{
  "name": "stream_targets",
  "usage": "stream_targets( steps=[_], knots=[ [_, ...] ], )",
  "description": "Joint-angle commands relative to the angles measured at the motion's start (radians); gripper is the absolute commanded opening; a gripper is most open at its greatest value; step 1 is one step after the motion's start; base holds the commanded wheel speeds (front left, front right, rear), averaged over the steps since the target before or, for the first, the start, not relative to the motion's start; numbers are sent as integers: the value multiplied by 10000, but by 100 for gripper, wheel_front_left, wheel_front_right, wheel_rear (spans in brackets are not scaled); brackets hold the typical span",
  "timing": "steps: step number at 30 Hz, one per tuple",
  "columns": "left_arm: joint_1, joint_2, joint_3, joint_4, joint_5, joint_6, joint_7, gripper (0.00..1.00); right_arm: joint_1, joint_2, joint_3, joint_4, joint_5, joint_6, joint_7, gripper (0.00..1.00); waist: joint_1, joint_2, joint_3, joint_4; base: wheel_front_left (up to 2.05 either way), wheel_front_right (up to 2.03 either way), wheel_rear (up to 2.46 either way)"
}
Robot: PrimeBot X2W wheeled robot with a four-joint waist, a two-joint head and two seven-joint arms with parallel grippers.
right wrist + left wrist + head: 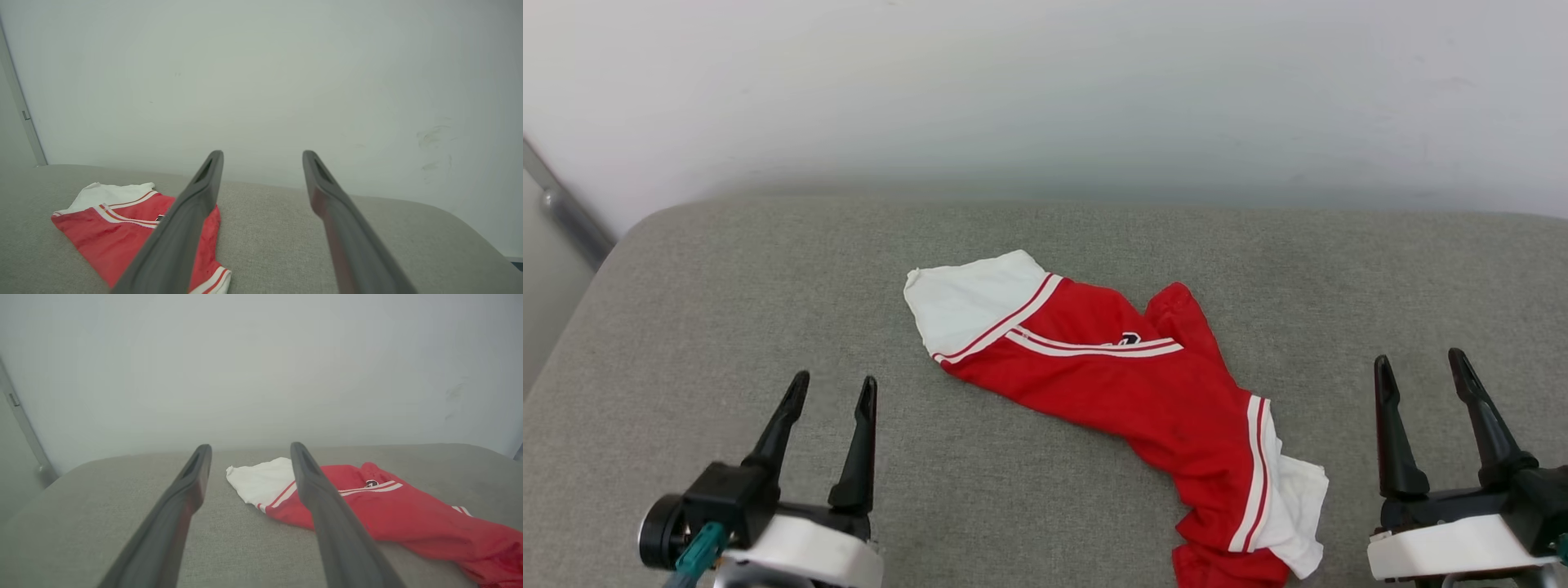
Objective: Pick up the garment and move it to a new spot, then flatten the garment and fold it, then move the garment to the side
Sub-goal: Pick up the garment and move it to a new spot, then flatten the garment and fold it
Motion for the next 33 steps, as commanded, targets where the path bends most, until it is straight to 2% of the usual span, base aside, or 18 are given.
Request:
stream_targets(
  steps=[1, 6, 8, 12, 13, 19, 23, 28, 33],
  knots=[
    [281, -213, 308, -123, 151, -132, -24, 100, 106, 11, -43, -20, 20, -3, -19, 100, 0, 0, 28, 23, 0, 0, 0],
    [691, -826, 1072, -173, 647, -708, -25, 100, 300, 10, -58, 181, -67, -3, -19, 100, 0, 0, 103, 95, 0, 0, 0],
    [634, -1019, 1272, -137, 849, -925, -25, 100, 292, 10, -108, 412, -131, -3, 415, 100, 0, 0, 114, 144, 0, 0, 0],
    [604, -1347, 1559, 101, 1084, -1367, -25, 100, 200, -318, 14, 537, -49, -3, 2371, 100, 0, 0, 176, 253, 0, 0, 0],
    [604, -1347, 1559, 101, 1084, -1367, -25, 100, 200, -318, 14, 537, -49, -3, 2371, 100, 0, 0, 176, 253, 0, 0, 0],
    [467, -1942, 1960, 331, 1441, -1783, -25, 100, 301, -1614, 630, 15, 757, -4, 6618, 100, 0, 0, 517, 524, 0, 0, 0],
    [301, -2281, 2039, 466, 1685, -2052, -26, 100, 58, -2206, 732, -467, 1524, -3, 8846, 100, 0, 0, 833, 855, 0, 0, 0],
    [72, -2555, 2150, 582, 1883, -2263, -26, 100, -208, -2251, 483, -352, 2016, -3, 10275, 100, 0, 0, 1205, 1398, 0, 0, 0],
    [-92, -2668, 2200, 676, 2021, -2360, -26, 100, -373, -2071, 421, 179, 2148, -3, 10619, 100, 0, 0, 1527, 1917, 0, 0, 0]
  ],
)
